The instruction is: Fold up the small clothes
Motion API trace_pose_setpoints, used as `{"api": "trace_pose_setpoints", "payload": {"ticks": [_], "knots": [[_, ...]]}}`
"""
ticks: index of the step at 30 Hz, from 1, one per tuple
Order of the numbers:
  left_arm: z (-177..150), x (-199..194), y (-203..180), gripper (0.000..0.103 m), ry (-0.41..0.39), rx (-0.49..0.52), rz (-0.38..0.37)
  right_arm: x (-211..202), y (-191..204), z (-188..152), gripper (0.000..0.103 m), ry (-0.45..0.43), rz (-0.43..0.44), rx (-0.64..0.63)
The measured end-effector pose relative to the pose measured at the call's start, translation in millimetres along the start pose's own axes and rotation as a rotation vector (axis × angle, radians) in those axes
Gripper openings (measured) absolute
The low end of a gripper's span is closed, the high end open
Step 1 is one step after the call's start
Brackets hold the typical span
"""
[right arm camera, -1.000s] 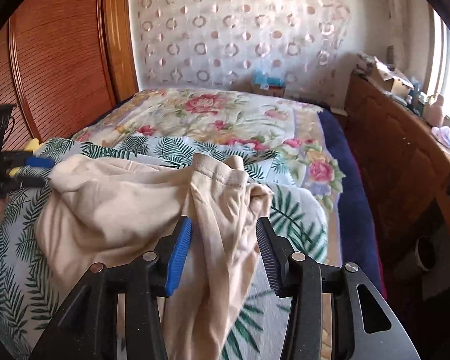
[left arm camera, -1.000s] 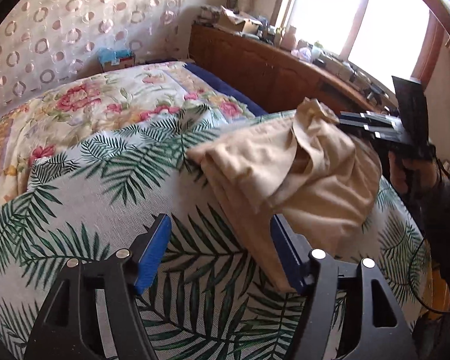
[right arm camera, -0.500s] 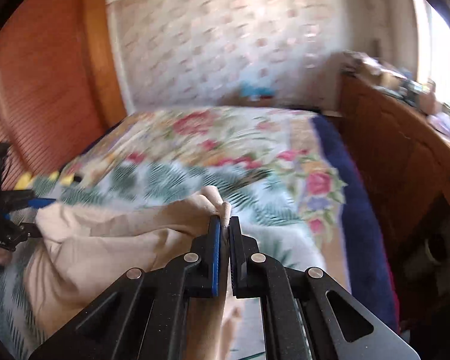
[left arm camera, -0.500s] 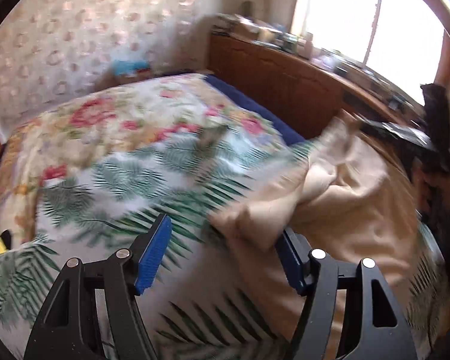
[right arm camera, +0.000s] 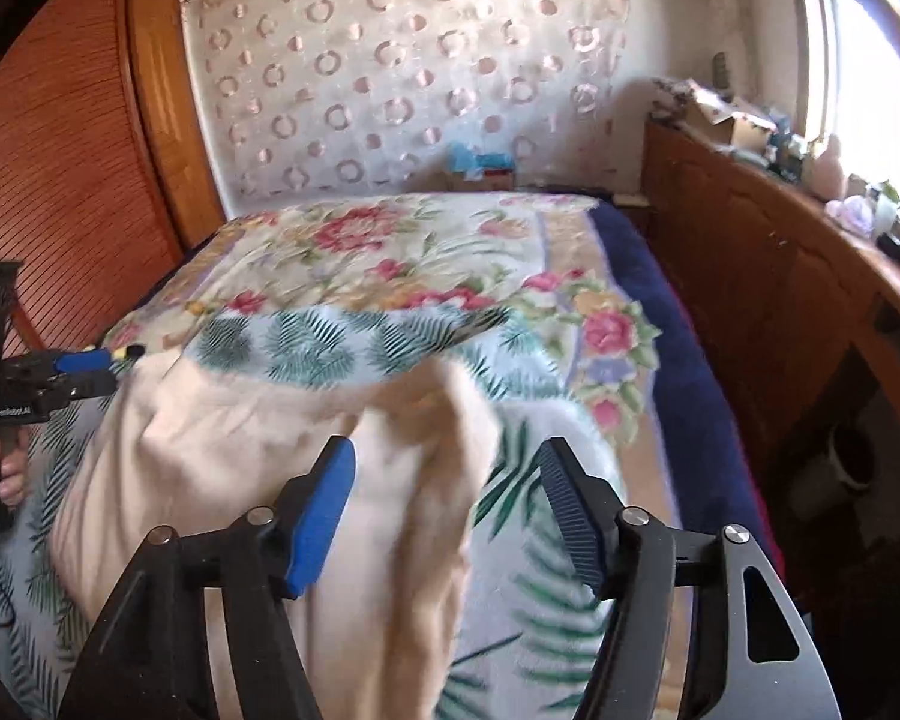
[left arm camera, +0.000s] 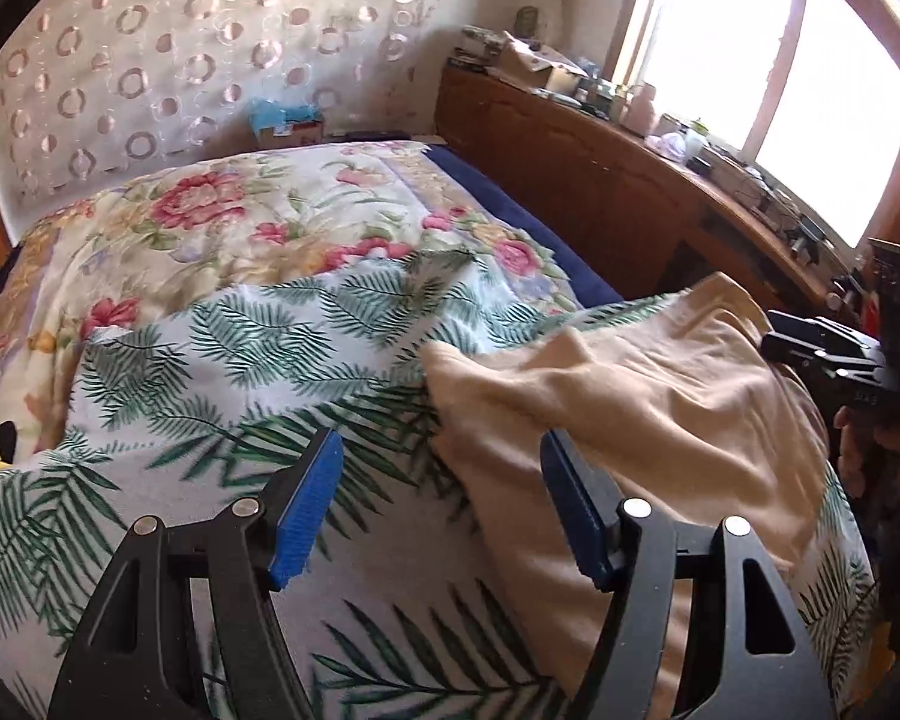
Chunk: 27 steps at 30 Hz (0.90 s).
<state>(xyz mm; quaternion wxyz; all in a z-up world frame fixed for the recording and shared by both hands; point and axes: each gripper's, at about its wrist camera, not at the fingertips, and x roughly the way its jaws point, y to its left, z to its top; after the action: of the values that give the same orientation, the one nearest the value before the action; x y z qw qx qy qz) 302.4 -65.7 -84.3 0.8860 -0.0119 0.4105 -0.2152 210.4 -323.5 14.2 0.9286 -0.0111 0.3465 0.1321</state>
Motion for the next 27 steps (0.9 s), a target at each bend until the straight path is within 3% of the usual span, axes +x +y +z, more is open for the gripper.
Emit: {"api": "trace_pose_setpoints", "payload": {"ticks": [5, 9, 11, 13, 14, 16, 17, 18, 22, 27], "knots": [[-5.9, 14.1, -10.5, 0.069, 0.05, 0.01, -0.025, 9.5, -4.6, -8.5, 0.068, 0.073, 0.002, -0.001], [-8.3, 18.9, -13.3, 0.069, 0.058, -0.006, -0.052, 20.6, -22.2, -1.5, 0.068, 0.104, 0.053, 0.063], [-8.7, 18.6, -14.8, 0.061, 0.054, -0.009, -0.065, 22.1, -24.9, 1.5, 0.068, 0.103, 0.067, 0.055], [-8.2, 20.1, -16.1, 0.044, 0.055, -0.013, -0.095, 21.8, -25.7, 3.3, 0.063, 0.101, 0.087, 0.04], [-8.1, 20.8, -16.9, 0.04, 0.058, -0.018, -0.109, 20.3, -25.0, 2.7, 0.052, 0.1, 0.109, 0.034], [-7.9, 24.0, -16.4, 0.019, 0.071, -0.035, -0.15, 21.0, -24.6, 3.1, 0.038, 0.101, 0.144, 0.013], [-7.6, 24.0, -15.4, 0.017, 0.074, -0.046, -0.169, 22.8, -24.9, 3.4, 0.028, 0.105, 0.171, 0.01], [-7.4, 23.0, -15.2, 0.014, 0.07, -0.052, -0.186, 21.9, -26.4, 0.0, 0.025, 0.104, 0.175, 0.006], [-7.5, -0.7, -14.3, 0.012, 0.001, -0.071, -0.203, 14.6, -25.5, 1.0, 0.02, 0.055, 0.152, -0.036], [-14.7, -64.3, -11.9, 0.012, -0.13, -0.06, -0.189, -17.2, -5.7, 19.5, 0.019, -0.058, 0.178, -0.12]]}}
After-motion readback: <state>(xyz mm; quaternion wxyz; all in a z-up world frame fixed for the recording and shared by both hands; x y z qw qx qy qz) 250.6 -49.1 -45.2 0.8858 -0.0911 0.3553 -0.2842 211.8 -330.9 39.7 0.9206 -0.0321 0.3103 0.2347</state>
